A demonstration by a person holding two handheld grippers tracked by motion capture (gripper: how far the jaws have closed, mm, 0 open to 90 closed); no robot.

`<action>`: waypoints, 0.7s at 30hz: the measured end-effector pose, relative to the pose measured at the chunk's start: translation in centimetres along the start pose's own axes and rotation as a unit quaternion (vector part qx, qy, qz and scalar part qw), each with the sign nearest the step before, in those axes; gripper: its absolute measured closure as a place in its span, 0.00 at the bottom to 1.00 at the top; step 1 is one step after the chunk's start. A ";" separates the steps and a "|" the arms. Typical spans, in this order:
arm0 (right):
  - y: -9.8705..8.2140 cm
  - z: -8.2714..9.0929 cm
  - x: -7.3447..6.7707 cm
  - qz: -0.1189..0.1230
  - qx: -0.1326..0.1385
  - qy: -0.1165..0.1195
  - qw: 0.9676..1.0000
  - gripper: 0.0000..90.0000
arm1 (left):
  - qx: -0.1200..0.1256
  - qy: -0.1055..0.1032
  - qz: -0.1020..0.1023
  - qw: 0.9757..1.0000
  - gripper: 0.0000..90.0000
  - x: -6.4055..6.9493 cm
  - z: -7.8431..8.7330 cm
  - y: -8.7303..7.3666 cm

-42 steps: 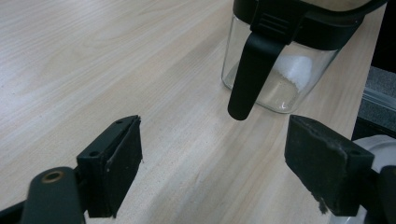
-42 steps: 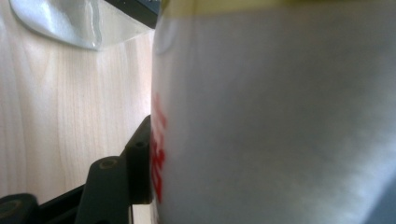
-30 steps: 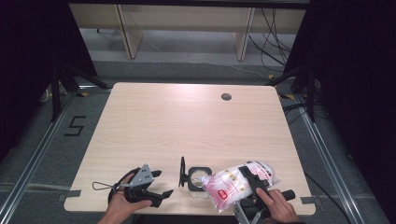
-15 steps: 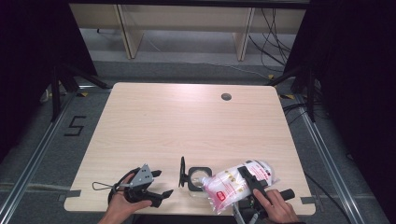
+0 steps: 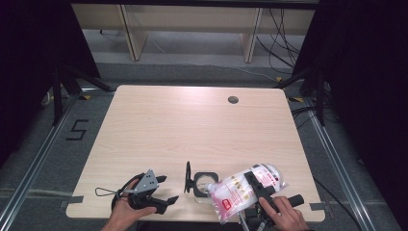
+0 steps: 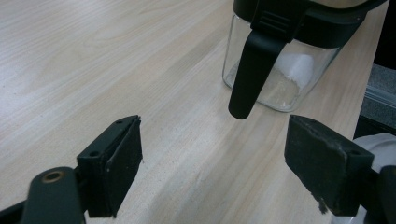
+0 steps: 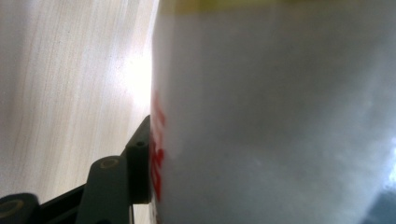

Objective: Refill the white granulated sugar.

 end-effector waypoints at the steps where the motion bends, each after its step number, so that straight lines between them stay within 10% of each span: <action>1: -0.1 0.1 0.0 0.001 -0.006 0.004 1.000 0.47 | 0.000 0.000 0.000 1.000 0.21 0.0 0.0 0.0; 21: 0.1 0.2 0.5 0.039 -0.015 -0.027 0.999 0.47 | -0.006 -0.003 -0.004 1.000 0.21 0.0 0.0 -0.2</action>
Point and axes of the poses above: each handheld gripper's, and its own axes: z roughly backward along the jaws, y roughly out of its top, x roughly to its right, the point moved 10 cm from there along -z, roughly forward along the jaws, and after that the axes turned 7 degrees about y, right-handed, at the moved point
